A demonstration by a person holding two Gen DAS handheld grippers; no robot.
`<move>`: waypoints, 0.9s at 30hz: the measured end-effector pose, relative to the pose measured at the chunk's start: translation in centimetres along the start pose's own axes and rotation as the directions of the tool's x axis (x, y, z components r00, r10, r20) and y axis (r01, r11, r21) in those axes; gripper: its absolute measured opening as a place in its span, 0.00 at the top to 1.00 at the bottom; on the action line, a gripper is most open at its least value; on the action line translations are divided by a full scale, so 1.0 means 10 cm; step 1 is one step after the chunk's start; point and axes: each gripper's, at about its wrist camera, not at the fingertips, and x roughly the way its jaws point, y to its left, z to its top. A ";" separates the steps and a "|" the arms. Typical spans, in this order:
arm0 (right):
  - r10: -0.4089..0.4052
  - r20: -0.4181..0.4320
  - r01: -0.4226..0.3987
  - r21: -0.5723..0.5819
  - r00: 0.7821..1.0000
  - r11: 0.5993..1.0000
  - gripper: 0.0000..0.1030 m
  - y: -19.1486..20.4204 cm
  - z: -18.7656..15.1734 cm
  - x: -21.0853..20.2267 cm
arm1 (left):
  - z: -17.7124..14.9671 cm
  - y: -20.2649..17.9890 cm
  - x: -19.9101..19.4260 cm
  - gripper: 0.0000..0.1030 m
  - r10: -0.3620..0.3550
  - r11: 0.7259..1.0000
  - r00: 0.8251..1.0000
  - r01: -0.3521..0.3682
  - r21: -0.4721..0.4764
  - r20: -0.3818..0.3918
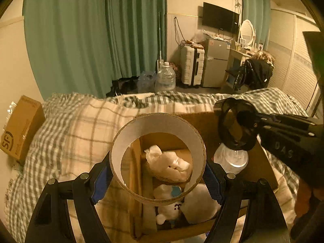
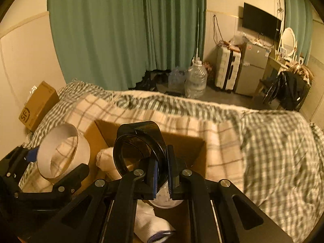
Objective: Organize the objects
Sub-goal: 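Carry the tape roll and paper ring into the box and open both tools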
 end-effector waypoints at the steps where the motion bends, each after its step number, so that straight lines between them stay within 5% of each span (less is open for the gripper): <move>1: 0.008 -0.007 -0.008 0.005 1.000 1.000 0.93 0.00 -0.04 0.05 | -0.03 -0.01 0.03 0.22 -0.010 1.000 1.000 0.010 -0.002 -0.005; 10: 0.057 -0.002 -0.056 0.024 0.998 0.998 0.89 -0.03 -0.14 0.18 | -0.15 -0.04 0.18 0.16 -0.008 1.000 1.000 0.008 0.010 -0.010; 12: 0.061 -0.011 -0.061 0.026 0.998 0.998 0.54 -0.03 -0.15 0.18 | -0.17 -0.03 0.19 0.06 -0.004 1.000 1.000 0.004 0.003 -0.019; 14: 0.058 -0.003 -0.057 0.036 0.998 0.998 0.34 -0.03 -0.17 0.16 | -0.18 -0.01 0.18 0.06 -0.022 1.000 0.999 0.022 -0.009 -0.023; 19: 0.048 0.027 -0.050 0.060 0.998 0.997 0.19 -0.08 -0.15 0.01 | -0.21 0.02 0.12 0.03 -0.027 0.999 0.999 0.026 -0.038 -0.027; 27: 0.022 0.086 -0.027 0.058 0.996 0.998 0.12 -0.09 -0.20 -0.54 | -0.13 0.08 -0.34 0.00 -0.043 0.994 0.999 0.046 -0.098 0.027</move>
